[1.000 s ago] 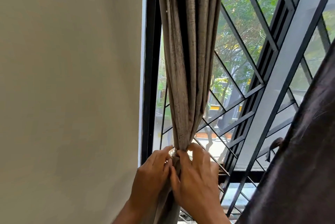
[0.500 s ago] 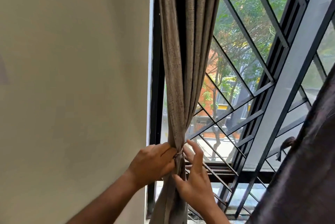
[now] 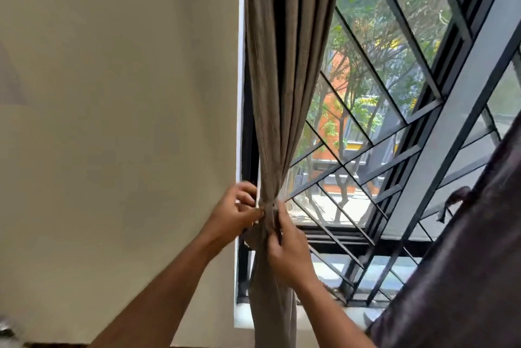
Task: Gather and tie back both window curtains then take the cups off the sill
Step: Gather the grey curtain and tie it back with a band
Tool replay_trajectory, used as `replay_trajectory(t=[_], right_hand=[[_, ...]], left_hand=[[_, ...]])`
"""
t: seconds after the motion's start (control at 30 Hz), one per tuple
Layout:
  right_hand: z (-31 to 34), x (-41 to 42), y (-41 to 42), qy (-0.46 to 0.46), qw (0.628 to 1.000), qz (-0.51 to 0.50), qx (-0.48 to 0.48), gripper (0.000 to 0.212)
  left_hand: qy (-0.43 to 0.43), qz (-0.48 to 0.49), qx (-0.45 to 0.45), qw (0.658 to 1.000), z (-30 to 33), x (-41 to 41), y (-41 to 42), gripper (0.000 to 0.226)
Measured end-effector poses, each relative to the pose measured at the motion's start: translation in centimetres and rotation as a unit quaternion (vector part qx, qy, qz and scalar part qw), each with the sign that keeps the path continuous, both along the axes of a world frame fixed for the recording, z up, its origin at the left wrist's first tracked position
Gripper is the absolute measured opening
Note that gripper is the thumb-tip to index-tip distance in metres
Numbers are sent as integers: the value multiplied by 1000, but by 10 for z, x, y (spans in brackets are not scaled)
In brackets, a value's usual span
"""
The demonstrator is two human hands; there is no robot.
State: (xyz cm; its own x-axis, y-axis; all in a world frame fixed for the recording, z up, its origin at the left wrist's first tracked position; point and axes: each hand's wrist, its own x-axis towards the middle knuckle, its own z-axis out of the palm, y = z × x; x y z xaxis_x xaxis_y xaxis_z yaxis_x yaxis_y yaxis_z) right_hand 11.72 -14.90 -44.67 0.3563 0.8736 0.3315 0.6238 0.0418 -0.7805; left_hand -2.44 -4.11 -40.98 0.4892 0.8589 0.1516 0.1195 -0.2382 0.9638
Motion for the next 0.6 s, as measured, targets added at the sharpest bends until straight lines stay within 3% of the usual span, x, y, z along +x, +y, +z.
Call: replay_trajectory(t=[0.07,0.13,0.2,0.3,0.43,0.6], right_hand=[[-2,-1,2,15,1000,-6,1,71],[-6,-3,2,11,1000,-6,3,58],[-9,-7,1,-6,1000,-6,2,53],[-16,-14,4,-64,997,-31,-16,49],[-22,-22,5,-181,979,-81,-53,60],[-24,-29,11,-161,981,-90,-54,66]], left_hand=[[-100,96,-83,987,-12,1,-7,67],[-121,114,-115,979,-21,0,-16,56],[-113,85,-135,981,-23,-1,-25,36],[-90,44,-192,976,-19,-6,-29,26],[-113,13,-309,944,-14,-14,-14,19],[-124,31,-332,935,-16,-7,-1,13]])
